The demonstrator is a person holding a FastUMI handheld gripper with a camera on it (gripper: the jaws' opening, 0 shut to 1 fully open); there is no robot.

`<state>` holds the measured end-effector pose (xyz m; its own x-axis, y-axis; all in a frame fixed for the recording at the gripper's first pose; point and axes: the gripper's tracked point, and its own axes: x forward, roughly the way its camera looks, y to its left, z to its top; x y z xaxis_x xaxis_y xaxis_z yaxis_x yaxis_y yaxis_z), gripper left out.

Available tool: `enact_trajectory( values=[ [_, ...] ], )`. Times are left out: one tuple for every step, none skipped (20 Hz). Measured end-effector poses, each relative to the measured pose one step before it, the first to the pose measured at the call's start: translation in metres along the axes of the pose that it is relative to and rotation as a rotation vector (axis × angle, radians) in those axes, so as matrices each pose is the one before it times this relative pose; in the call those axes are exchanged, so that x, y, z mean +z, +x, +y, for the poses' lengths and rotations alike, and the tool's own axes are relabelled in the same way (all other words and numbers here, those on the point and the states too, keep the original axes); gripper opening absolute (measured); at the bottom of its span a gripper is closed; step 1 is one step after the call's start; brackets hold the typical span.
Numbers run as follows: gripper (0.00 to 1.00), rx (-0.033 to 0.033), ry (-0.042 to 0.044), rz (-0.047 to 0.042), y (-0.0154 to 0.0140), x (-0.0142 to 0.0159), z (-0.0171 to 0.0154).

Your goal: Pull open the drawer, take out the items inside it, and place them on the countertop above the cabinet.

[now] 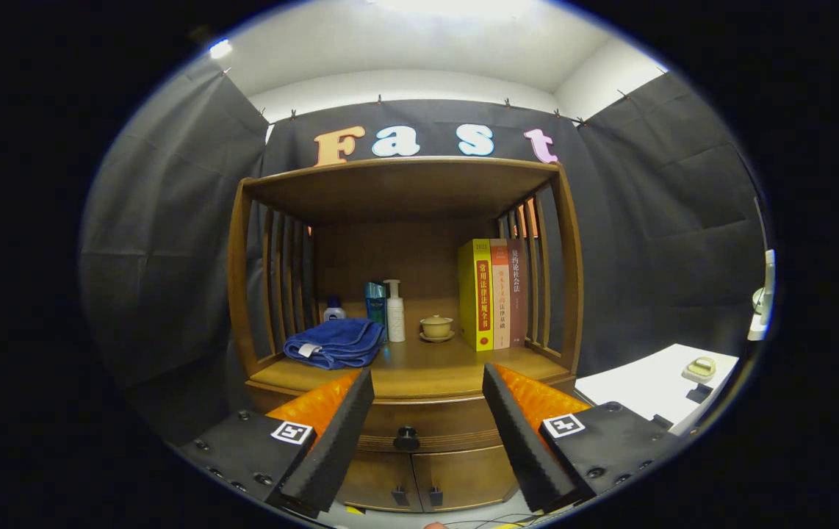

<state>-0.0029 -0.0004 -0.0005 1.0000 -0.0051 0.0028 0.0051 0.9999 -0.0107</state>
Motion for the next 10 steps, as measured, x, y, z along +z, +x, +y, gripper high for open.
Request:
enact_trajectory(
  values=[
    [0.98,0.00214,-0.00259,-0.00006,-0.00035,-0.00035,0.00146],
    [0.98,0.00515,0.00003,0.0012,0.00018,-0.00062,0.00136],
    [0.98,0.00248,-0.00003,0.00445,0.00126,-0.00175,0.00078],
    [0.98,0.00019,-0.00003,0.00245,0.00035,-0.00081,-0.00008],
    [0.98,-0.00111,-0.00134,0.00215,-0.00018,-0.00118,-0.00071],
    [0.98,-0.00264,-0.0037,0.00337,0.00058,-0.00218,-0.00058],
    [0.98,-0.00344,-0.0048,0.00393,0.00162,-0.00263,-0.00197],
    [0.98,-0.00286,-0.00398,0.0092,0.0011,-0.00549,-0.00218],
    [0.98,-0.00098,-0.00138,0.01347,0.00083,-0.00629,-0.00089],
    [0.98,-0.00105,0.00414,0.00934,0.002,-0.00593,-0.00152]
  ],
)
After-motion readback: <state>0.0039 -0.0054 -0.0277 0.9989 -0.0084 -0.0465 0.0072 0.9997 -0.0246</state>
